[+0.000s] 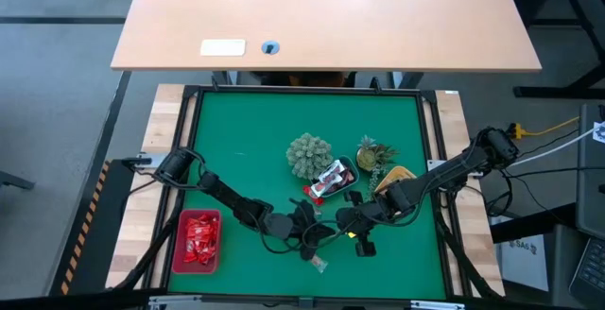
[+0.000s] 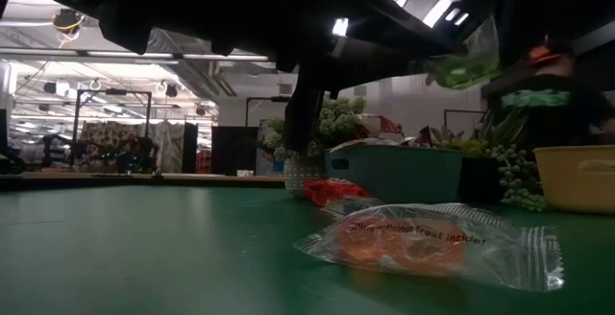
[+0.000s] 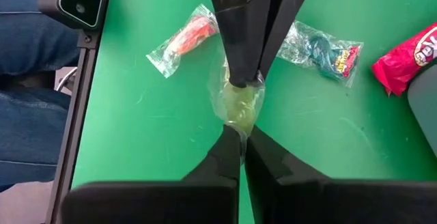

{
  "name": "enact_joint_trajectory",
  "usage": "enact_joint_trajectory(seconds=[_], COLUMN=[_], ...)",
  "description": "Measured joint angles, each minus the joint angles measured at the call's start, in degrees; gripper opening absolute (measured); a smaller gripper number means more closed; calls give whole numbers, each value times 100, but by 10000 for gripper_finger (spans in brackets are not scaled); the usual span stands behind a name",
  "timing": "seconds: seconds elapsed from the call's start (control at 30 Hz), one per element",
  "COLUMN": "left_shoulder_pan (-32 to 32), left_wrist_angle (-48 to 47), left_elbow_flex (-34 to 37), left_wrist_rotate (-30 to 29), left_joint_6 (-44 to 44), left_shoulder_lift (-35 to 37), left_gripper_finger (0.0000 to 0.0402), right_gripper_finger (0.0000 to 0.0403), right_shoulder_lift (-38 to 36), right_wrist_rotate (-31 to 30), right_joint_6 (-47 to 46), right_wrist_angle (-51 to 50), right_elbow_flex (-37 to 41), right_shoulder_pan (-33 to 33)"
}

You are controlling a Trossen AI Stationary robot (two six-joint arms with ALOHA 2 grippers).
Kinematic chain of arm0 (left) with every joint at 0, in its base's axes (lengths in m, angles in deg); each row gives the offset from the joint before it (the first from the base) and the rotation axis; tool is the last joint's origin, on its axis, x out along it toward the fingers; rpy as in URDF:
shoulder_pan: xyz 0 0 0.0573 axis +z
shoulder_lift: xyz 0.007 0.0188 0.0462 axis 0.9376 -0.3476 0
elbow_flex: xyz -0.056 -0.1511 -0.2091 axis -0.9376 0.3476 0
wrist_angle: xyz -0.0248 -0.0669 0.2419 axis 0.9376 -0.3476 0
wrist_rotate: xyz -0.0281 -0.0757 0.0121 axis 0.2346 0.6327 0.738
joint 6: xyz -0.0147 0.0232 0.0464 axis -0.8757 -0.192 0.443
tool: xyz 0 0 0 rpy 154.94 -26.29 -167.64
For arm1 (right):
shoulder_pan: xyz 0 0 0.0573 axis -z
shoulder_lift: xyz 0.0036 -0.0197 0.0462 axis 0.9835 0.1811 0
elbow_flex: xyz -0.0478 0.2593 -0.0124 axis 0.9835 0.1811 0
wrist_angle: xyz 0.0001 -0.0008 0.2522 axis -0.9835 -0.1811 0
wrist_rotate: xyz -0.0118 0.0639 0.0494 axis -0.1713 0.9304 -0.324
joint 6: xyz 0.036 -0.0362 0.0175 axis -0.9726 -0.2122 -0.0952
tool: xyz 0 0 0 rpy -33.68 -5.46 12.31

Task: Organize candy in baskets
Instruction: Put the green gummy into the yellow bin

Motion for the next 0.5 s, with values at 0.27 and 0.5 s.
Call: enact_joint_trajectory(seconds=[0.27, 0.5], left_shoulder_pan=[-30, -26], left_wrist_angle=[12, -8], left_elbow_flex=[-2, -2], left_wrist_rotate=[105, 98], left_joint_6=[1043, 1144], left_shoulder_lift=[0, 0], left_gripper_finger=[59, 132], right_gripper_finger=[10, 8], right_shoulder_lift=[0, -2], right_wrist_rotate=[110, 256], right_joint_6=[0, 147], right_wrist_angle=[-42, -556], right_elbow_flex=[0, 0], right_shoulder_pan=[0, 0])
